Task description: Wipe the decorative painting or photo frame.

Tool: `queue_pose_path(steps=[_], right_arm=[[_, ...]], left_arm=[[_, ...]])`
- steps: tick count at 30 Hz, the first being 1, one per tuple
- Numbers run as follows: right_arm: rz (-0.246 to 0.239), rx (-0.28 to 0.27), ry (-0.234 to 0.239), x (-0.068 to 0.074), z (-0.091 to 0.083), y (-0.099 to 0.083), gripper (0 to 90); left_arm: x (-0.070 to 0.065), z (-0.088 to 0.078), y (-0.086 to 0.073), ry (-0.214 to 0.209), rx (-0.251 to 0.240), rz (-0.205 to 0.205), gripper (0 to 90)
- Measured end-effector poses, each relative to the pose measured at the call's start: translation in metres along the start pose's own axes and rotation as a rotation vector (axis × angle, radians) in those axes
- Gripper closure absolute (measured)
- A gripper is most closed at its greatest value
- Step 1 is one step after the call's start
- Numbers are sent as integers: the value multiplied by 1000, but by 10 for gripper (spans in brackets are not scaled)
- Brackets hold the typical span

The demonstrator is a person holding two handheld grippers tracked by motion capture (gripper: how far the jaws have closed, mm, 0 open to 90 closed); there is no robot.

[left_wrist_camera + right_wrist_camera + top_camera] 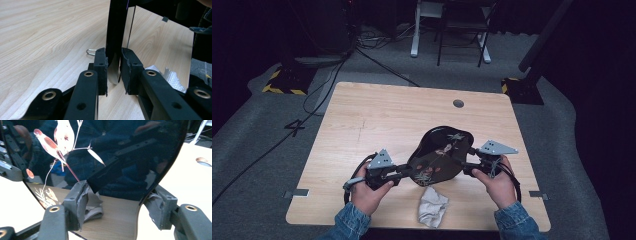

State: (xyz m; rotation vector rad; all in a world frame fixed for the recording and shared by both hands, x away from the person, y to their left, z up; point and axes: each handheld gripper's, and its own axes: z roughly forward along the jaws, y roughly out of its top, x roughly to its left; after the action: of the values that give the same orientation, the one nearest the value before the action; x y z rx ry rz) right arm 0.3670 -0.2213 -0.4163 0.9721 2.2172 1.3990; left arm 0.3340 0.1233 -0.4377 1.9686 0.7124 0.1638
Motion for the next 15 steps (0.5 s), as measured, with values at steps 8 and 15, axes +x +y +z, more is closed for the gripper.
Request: queue_pose_path(steps=[8,15], right_arm=[[4,-22,-19,1,-3,3,419],[40,-51,-70,0,-15,2,442]], left_arm=[[6,2,11,1,42,44,752],[16,10,27,-38,41,88,747]])
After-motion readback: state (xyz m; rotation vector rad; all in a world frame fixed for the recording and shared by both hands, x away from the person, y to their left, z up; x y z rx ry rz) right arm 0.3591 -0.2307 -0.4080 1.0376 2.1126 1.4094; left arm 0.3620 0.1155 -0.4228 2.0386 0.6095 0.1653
